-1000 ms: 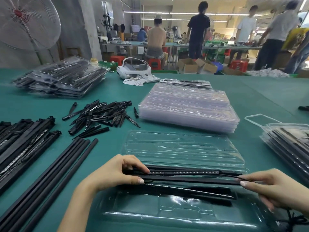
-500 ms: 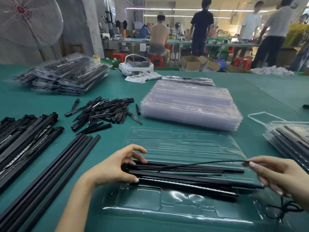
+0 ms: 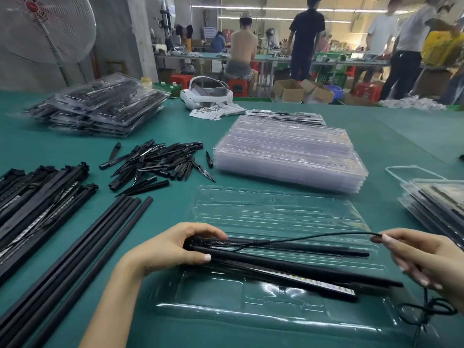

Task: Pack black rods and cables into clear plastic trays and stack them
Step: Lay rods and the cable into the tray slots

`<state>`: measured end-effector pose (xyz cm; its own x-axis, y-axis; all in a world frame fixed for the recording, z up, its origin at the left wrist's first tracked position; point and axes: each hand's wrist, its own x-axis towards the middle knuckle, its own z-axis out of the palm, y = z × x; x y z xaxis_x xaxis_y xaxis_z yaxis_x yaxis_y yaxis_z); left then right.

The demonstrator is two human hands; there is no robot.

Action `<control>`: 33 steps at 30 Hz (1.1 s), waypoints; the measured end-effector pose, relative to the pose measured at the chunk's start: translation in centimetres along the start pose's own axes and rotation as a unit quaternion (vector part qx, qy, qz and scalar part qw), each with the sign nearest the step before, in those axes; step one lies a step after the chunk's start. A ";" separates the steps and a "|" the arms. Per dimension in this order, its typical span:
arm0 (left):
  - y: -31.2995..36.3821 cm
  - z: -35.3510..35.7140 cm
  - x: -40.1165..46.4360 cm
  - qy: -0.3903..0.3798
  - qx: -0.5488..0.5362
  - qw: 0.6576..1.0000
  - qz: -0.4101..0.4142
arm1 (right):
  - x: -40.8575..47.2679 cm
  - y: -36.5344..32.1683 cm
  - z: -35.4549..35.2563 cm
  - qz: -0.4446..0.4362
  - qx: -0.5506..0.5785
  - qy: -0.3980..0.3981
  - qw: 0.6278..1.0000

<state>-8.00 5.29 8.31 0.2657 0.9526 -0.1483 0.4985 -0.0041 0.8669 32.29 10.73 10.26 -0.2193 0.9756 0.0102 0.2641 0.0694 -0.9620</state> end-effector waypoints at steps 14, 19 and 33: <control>0.1 -0.5 -0.2 0.028 -0.071 0.993 0.088 | -0.5 -1.0 1.0 -0.004 -0.052 0.082 0.995; 0.1 -0.3 0.0 0.028 -0.063 0.993 0.099 | -1.1 -1.5 1.8 -0.033 -0.158 0.155 0.975; -0.6 0.4 0.9 0.127 0.094 0.982 0.100 | -0.4 -0.3 1.7 0.040 -0.225 0.085 0.970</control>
<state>-7.72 5.98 7.48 0.1725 0.9718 0.1605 0.6076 -0.2333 0.7592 30.67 9.91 10.06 -0.0336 0.9992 0.0222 0.6650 0.0390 -0.7458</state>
